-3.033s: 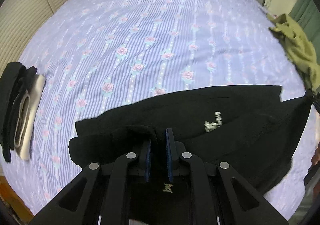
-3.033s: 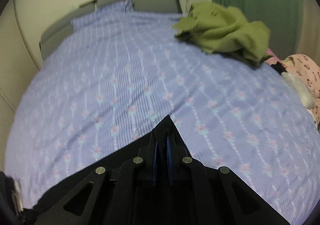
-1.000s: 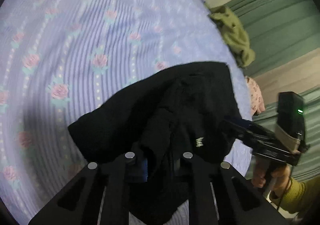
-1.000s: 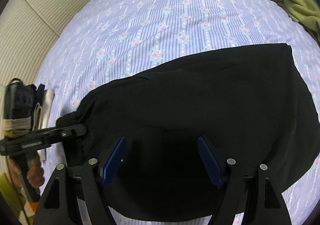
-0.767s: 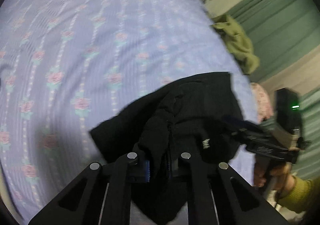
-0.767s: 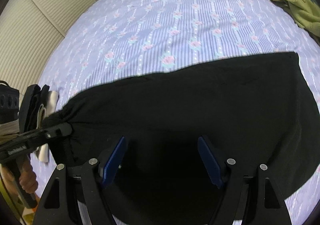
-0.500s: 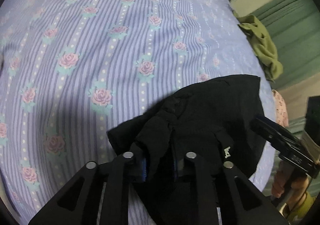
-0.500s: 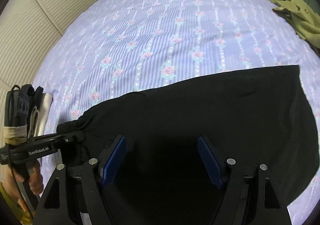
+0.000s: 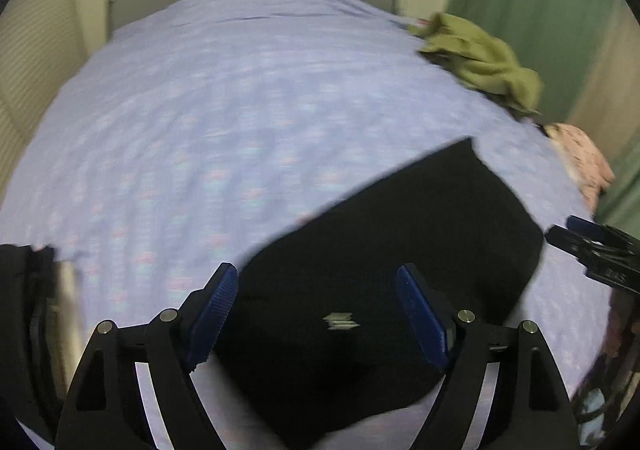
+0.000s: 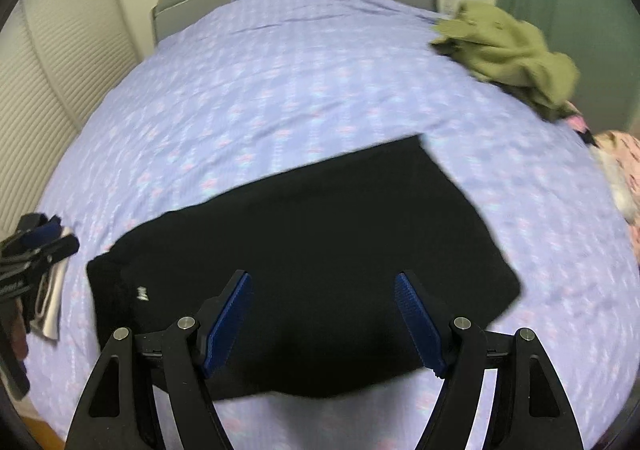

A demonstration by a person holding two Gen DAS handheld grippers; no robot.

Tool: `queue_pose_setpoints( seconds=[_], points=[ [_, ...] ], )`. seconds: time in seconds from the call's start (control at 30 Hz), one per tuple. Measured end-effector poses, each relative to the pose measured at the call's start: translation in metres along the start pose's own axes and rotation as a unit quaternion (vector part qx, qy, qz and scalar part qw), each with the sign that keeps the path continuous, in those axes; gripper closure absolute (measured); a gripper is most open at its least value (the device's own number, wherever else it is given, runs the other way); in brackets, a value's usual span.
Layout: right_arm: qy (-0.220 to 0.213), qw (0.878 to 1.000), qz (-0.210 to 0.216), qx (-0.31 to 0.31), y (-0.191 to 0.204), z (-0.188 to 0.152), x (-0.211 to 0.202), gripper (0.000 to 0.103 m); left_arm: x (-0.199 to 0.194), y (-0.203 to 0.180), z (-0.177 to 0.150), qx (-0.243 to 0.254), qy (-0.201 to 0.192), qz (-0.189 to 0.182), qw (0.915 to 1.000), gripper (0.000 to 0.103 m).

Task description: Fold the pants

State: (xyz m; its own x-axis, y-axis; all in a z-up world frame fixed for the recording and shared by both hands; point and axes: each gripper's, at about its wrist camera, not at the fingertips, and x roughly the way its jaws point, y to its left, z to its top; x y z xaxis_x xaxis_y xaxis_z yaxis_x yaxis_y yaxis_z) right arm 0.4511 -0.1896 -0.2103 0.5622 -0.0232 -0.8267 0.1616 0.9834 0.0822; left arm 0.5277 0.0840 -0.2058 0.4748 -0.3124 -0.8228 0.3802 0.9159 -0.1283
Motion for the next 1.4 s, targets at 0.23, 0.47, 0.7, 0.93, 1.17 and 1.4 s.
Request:
queue_pose_setpoints(
  seconds=[0.23,0.47,0.7,0.93,1.17,1.4],
  points=[
    [0.025,0.994,-0.029,0.099,-0.125,-0.022,0.002,0.029,0.035,-0.114,-0.021,0.021,0.023,-0.01,0.9995,0.022],
    [0.068,0.993,-0.019,0.097,-0.174,-0.057,0.021,0.032,0.043,-0.222,-0.066,0.181,0.006,0.008,0.9835,0.031],
    [0.115,0.991,0.032,0.053,-0.17,-0.096,0.031,0.05,0.091,-0.293,-0.087,0.325,0.024,0.014,0.9453,0.066],
    [0.136,0.987,0.063,0.063,-0.178,-0.119,0.039,0.053,0.134,-0.318,-0.101,0.434,0.04,0.049,0.8984,0.084],
    [0.127,0.986,0.083,0.065,-0.186,-0.114,0.04,0.065,0.133,-0.293,-0.041,0.303,0.093,-0.05,0.9472,0.099],
    [0.092,0.979,0.165,0.076,-0.171,-0.076,0.049,0.065,0.156,-0.211,0.033,0.099,0.138,-0.153,0.9736,0.099]
  ],
)
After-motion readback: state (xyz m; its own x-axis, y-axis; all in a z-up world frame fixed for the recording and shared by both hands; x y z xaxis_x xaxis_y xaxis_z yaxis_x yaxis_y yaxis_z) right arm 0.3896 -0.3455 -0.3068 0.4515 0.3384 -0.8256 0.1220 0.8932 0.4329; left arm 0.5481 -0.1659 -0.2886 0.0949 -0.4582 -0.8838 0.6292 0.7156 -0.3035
